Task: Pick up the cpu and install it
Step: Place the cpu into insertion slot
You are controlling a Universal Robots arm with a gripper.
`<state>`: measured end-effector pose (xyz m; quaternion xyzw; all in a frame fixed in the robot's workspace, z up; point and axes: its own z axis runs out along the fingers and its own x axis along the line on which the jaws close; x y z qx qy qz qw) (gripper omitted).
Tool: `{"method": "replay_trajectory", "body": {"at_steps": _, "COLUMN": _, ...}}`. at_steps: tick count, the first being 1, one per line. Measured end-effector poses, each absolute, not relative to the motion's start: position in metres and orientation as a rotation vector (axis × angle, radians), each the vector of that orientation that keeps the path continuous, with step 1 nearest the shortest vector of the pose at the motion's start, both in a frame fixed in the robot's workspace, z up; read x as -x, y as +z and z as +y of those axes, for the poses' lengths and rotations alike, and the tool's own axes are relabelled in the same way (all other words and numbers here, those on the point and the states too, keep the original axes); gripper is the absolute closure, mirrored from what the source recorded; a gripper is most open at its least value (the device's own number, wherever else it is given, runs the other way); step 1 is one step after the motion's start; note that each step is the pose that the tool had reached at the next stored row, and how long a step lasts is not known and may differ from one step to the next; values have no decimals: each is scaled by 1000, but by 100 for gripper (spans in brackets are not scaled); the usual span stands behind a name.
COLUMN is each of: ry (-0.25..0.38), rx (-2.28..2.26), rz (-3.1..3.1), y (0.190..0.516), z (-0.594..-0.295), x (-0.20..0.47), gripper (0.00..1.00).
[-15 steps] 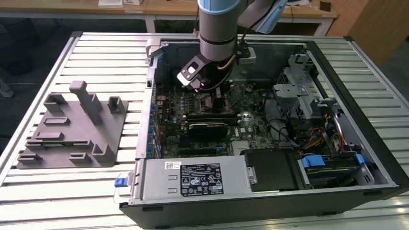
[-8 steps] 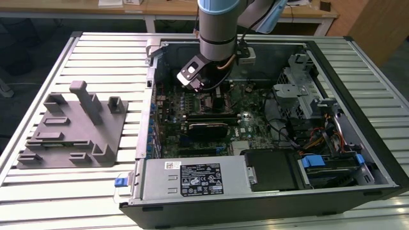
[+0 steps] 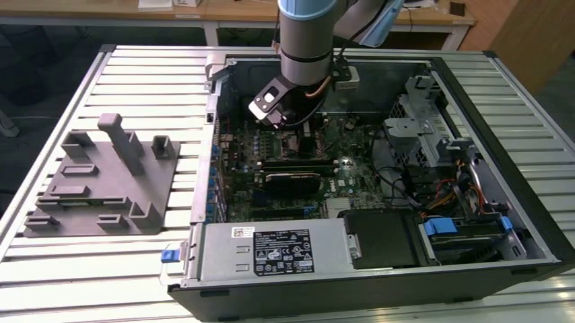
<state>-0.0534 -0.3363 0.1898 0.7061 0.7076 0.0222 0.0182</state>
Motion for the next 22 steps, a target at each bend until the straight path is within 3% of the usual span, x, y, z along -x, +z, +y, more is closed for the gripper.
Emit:
{"method": "replay_trajectory", "body": {"at_steps": 3, "ry": 71, "rx": -2193, "rz": 2198, "y": 189, "z": -336, "x": 53, "gripper": 45}}
{"method": "replay_trajectory", "body": {"at_steps": 4, "ry": 70, "rx": -2193, "rz": 2198, "y": 189, "z": -336, "x": 53, "gripper": 38}}
{"method": "replay_trajectory", "body": {"at_steps": 22, "ry": 69, "rx": -2193, "rz": 2197, "y": 202, "z": -336, "x": 53, "gripper": 38}}
